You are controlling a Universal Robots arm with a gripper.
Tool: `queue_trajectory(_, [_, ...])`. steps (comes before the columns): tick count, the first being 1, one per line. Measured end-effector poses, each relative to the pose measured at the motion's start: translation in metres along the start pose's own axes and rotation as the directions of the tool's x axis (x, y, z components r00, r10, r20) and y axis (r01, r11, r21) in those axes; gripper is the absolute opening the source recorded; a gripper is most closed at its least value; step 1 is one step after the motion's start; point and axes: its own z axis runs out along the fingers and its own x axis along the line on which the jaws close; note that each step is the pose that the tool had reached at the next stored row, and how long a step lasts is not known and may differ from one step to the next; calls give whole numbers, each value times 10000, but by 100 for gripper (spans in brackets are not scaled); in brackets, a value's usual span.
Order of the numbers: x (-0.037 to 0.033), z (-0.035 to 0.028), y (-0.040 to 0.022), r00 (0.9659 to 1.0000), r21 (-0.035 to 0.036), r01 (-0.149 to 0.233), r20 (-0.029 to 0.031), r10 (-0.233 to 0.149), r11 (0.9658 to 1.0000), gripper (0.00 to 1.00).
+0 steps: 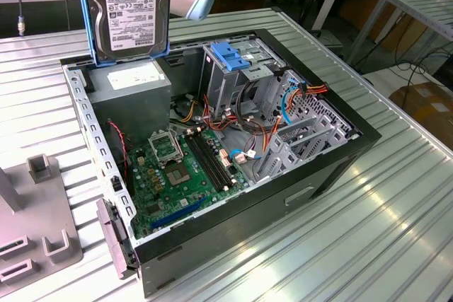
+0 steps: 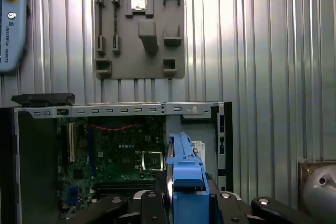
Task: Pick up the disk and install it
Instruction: 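Pick up the disk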
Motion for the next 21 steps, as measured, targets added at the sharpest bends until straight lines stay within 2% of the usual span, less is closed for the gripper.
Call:
queue_trajectory(2, [-1, 0, -22, 10000, 0, 0, 0, 0, 10000, 37])
queue_trajectory(15, [-10, -2, -302, 10000, 0, -51, 0, 51, 10000, 37])
queue_trajectory(21, [-11, -2, -328, 10000, 0, -51, 0, 51, 10000, 37])
